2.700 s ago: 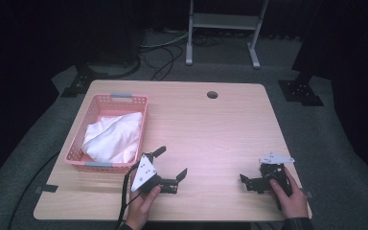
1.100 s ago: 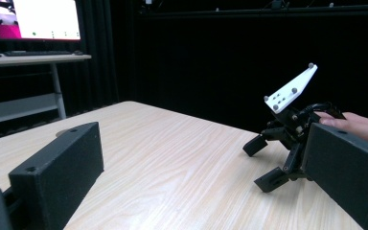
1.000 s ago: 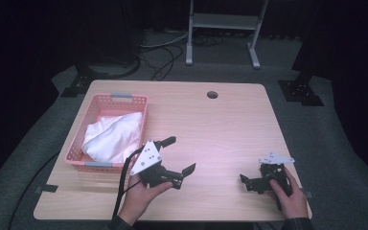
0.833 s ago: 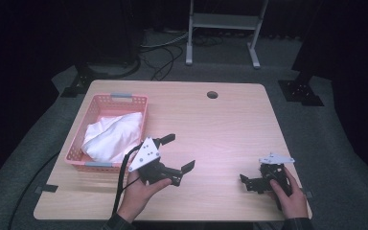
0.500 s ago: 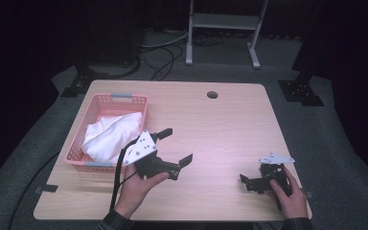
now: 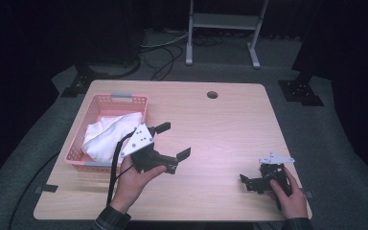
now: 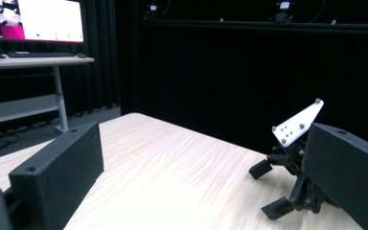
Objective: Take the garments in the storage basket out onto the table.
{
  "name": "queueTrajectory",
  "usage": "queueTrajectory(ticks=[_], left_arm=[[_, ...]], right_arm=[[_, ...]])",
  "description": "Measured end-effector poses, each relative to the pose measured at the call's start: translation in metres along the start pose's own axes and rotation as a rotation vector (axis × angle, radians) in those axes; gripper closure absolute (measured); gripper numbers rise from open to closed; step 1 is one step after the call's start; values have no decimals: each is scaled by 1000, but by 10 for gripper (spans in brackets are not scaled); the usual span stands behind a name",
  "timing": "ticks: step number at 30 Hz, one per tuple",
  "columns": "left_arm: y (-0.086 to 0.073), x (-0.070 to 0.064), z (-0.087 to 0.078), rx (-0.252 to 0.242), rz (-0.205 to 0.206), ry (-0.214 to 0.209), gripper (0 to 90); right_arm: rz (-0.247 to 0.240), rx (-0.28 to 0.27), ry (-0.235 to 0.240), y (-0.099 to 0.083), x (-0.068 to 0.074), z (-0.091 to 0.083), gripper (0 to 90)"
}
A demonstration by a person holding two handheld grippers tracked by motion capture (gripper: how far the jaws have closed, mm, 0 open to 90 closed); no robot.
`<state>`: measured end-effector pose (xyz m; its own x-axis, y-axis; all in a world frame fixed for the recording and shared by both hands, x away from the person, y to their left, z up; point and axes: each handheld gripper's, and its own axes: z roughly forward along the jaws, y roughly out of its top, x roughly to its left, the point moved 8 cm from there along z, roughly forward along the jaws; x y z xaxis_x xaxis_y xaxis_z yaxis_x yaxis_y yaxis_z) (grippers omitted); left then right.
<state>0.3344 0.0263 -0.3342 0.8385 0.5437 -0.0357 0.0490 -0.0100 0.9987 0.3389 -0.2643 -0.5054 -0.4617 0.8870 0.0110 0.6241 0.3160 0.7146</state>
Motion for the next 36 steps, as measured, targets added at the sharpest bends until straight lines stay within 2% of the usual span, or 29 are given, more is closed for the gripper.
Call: queueTrajectory(ticks=[12,17,36], left_arm=[[27,5,-3,-27,-6,-3,0],[33,6,-4,-27,-16,-12,0],[55,16,-6,-24,-1,6,0]], right_arm=[[0,1,1,0,0,0,0],[-1,1,1,0,0,0,0],[-2,2,0,0,0,0,0]])
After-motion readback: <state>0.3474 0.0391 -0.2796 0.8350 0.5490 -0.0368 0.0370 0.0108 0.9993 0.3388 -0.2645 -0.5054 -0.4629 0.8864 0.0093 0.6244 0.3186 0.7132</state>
